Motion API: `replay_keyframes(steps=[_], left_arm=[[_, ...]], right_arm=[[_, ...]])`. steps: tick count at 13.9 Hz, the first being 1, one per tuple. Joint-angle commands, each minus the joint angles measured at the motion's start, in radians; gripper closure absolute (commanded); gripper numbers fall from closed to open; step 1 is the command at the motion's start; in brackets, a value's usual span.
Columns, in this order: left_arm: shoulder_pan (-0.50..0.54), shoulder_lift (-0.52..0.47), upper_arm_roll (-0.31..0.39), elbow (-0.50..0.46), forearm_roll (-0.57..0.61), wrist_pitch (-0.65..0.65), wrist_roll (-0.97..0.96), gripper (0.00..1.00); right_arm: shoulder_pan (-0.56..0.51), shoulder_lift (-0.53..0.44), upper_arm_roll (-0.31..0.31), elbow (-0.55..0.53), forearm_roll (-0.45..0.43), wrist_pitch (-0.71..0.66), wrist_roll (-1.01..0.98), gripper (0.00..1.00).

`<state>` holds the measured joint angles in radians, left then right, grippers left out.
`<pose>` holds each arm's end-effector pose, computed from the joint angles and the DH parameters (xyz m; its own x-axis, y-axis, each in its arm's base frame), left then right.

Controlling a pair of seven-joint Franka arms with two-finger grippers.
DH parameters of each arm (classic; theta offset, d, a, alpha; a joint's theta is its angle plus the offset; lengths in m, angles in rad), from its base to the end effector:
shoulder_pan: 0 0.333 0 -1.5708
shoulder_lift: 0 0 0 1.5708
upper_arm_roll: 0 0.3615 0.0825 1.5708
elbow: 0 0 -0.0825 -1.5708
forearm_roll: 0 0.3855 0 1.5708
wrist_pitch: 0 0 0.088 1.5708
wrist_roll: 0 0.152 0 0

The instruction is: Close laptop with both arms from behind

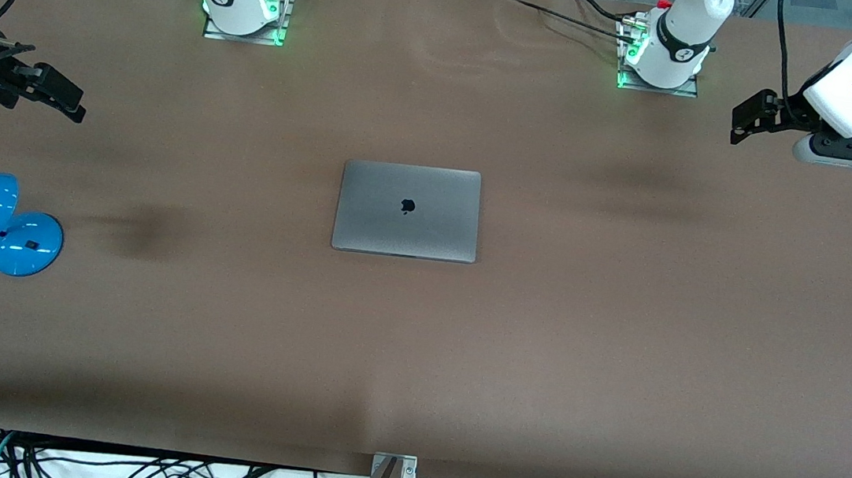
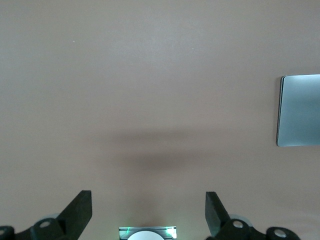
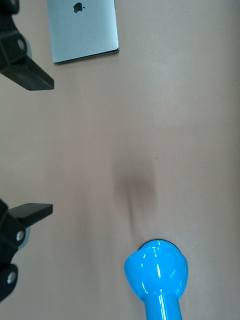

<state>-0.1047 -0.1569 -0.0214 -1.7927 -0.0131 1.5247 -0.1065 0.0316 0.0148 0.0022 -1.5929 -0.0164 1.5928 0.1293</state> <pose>0.4815 -0.0639 0.5994 0.9936 -0.0188 -0.1113 -0.0191 -0.9998 -0.0021 0.5616 0.0165 0.6082 0.9954 -0.0950 -0.0127 -0.0947 -0.9953 0.0181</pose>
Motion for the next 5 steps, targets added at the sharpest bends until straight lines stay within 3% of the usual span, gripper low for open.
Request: replay_keyframes(steps=[1, 5], left_arm=[[-0.006, 0.011, 0.005, 0.033, -0.016, -0.026, 0.002, 0.0], [-0.009, 0.011, 0.004, 0.032, -0.016, -0.026, 0.001, 0.0]], right_arm=[[0.005, -0.007, -0.005, 0.007, 0.01, -0.001, 0.015, 0.0], [0.005, -0.007, -0.005, 0.007, 0.01, -0.001, 0.015, 0.0]])
